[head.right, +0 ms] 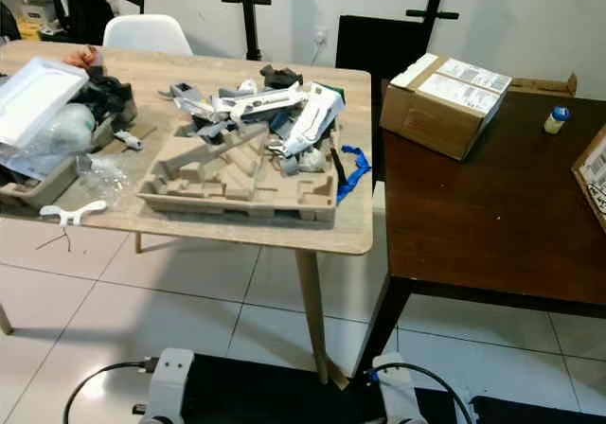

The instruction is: Picking trash to rubbish bin

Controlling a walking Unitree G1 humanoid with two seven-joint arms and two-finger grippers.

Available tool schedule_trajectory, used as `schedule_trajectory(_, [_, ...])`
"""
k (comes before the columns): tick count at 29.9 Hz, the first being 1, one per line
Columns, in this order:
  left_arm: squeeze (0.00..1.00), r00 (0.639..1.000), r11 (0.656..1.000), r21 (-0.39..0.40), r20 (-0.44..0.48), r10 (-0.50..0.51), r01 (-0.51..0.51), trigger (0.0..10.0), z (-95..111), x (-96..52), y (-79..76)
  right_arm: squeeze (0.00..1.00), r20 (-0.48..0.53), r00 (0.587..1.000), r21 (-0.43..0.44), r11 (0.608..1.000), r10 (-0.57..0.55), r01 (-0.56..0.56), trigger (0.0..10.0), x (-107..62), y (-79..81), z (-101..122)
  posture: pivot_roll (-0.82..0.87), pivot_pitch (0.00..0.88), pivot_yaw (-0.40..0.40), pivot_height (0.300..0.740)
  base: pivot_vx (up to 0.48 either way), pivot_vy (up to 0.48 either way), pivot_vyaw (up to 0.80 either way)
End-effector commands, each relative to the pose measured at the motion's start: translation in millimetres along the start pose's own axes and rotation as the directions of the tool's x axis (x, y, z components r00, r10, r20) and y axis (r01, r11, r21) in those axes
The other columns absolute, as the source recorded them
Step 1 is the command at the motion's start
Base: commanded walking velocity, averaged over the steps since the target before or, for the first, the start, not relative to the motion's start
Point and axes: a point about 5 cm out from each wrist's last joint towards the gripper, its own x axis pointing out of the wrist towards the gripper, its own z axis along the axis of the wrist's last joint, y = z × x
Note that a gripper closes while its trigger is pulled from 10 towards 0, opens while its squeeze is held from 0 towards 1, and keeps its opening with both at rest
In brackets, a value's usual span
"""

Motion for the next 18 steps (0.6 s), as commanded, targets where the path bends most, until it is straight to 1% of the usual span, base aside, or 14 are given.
schedule_trajectory(1, [0.0,1.0,1.0,0.017,-0.019,-0.005,0.005,10.0,-3.8,-0.4,-1.0,0.0,-0.054,0.998,0.013,1.0,-0.009,0.01,10.0,-2.9,-2.1,-15.6,-0.02,0.062,-0.027,0.74,0.0,0.0,-0.8])
schedule_trajectory(9, [0.0,1.0,0.999,0.032,-0.016,-0.004,0.005,10.0,-3.2,-0.7,0.5,0.0,-0.057,0.998,0.005,1.0,-0.01,0.011,10.0,-2.9,-2.2,-16.0,-0.01,0.062,-0.026,0.74,0.0,0.0,-0.8])
schedule_trajectory(11, [0.0,1.0,0.999,0.035,-0.01,-0.006,0.006,10.0,-2.5,-0.7,1.0,0.0,-0.054,0.998,0.014,1.0,-0.011,0.012,10.0,-2.7,-2.0,-15.4,-0.01,0.063,-0.025,0.74,0.0,0.0,-0.66])
schedule_trajectory(18, [0.0,1.0,1.0,0.016,-0.004,0.017,-0.017,10.0,-2.1,-1.3,4.3,0.0,-0.043,0.999,0.004,1.0,0.015,-0.015,10.0,-1.9,0.7,-12.6,0.0,0.069,-0.028,0.74,0.0,0.0,0.0])
